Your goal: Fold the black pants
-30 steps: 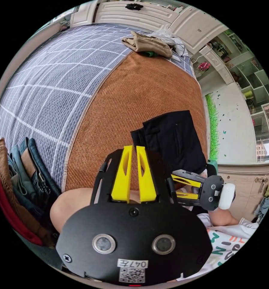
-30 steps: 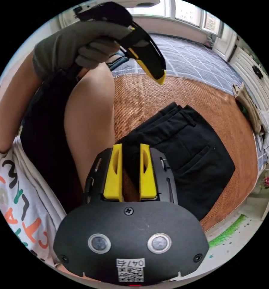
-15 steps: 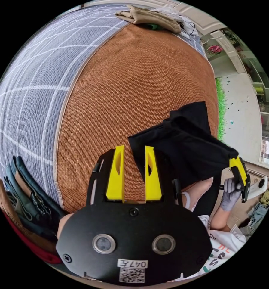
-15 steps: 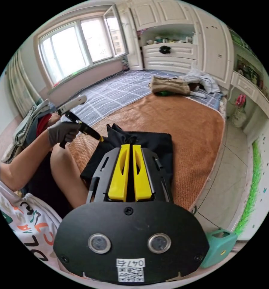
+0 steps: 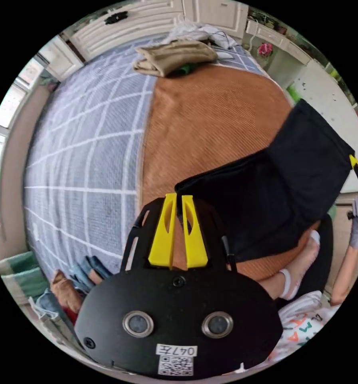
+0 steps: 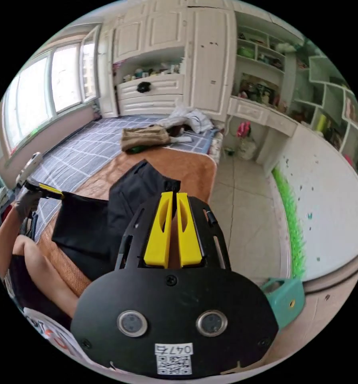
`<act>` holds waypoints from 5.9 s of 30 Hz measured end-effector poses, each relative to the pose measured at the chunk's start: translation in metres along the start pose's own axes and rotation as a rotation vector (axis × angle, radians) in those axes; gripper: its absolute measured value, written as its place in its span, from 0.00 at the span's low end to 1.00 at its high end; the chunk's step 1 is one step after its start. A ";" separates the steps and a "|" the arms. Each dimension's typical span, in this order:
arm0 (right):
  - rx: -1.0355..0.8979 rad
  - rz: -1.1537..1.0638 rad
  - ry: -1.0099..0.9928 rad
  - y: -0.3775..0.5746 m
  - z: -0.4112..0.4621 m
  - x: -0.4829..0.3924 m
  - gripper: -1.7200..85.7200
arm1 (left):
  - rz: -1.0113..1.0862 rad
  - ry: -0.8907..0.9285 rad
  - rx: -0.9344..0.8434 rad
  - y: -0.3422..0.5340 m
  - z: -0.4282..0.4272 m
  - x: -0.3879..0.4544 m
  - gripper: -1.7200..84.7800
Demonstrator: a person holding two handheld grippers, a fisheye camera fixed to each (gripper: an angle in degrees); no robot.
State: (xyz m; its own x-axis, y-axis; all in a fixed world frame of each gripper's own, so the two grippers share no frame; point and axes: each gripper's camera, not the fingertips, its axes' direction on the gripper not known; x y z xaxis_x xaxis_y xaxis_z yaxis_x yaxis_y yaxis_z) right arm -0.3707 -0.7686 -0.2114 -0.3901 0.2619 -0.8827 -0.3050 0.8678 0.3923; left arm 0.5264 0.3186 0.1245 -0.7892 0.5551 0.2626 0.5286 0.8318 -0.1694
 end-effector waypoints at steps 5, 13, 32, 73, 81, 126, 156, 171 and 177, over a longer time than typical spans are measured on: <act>-0.277 0.144 0.026 0.041 0.054 0.030 0.02 | -0.072 -0.283 -0.030 -0.038 -0.018 -0.004 0.16; -0.452 0.216 -0.026 0.092 0.056 0.038 0.02 | 0.127 0.109 0.087 0.011 -0.063 0.079 0.17; -0.321 0.026 -0.166 0.060 -0.010 -0.030 0.01 | 0.468 0.160 0.178 0.023 -0.060 0.294 0.16; -0.347 0.038 -0.238 0.029 -0.024 0.012 0.03 | -0.759 0.097 0.544 0.467 -0.040 -0.121 0.16; -0.379 0.233 -0.096 0.011 -0.052 0.110 0.04 | -0.582 0.248 0.383 0.454 0.139 0.057 0.14; -0.335 0.593 -0.348 -0.027 -0.025 0.142 0.07 | -0.443 0.315 0.145 0.430 0.416 0.357 0.14; -0.349 -0.562 -0.462 -0.197 0.047 -0.024 0.01 | -0.735 0.620 0.409 0.591 0.521 0.317 0.18; -0.572 -0.770 -0.658 -0.068 -0.077 -0.078 0.01 | -1.137 0.741 0.413 0.661 0.543 0.251 0.02; -0.627 -0.807 -0.694 -0.080 -0.081 -0.076 0.01 | -1.122 0.487 0.248 0.645 0.451 0.250 0.01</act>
State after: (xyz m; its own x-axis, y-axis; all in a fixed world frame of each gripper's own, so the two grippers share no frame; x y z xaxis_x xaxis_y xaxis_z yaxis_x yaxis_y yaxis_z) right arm -0.3869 -0.8916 -0.1549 0.5885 0.0801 -0.8045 -0.6826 0.5825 -0.4414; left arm 0.5290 0.9965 -0.3476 -0.5404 -0.4770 0.6931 -0.4764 0.8525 0.2152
